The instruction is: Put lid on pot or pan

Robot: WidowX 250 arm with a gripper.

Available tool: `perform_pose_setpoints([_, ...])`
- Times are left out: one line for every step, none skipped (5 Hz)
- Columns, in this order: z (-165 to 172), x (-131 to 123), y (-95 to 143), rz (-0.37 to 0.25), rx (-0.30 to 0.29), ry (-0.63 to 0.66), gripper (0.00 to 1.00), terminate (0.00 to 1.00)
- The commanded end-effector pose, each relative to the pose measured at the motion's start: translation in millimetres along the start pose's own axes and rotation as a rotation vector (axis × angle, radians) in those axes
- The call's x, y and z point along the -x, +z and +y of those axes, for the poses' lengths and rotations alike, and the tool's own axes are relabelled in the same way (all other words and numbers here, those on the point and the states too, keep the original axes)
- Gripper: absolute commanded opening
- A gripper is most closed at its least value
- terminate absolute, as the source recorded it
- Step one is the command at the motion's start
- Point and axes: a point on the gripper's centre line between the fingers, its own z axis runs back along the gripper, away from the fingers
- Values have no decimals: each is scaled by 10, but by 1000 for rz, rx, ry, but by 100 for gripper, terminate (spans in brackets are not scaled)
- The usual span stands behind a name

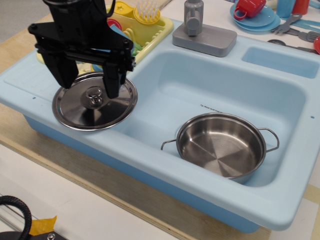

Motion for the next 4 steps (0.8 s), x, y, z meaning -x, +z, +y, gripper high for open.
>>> perform_pose_setpoints([43, -84, -59, -7, 2, 18, 100, 0])
perform_pose_setpoints([57, -128, -139, 3, 13, 13, 100, 0])
perform_pose_setpoints([69, -104, -170, 18, 16, 14, 100, 0])
perform_pose_setpoints([86, -84, -201, 18, 15, 18, 100, 0])
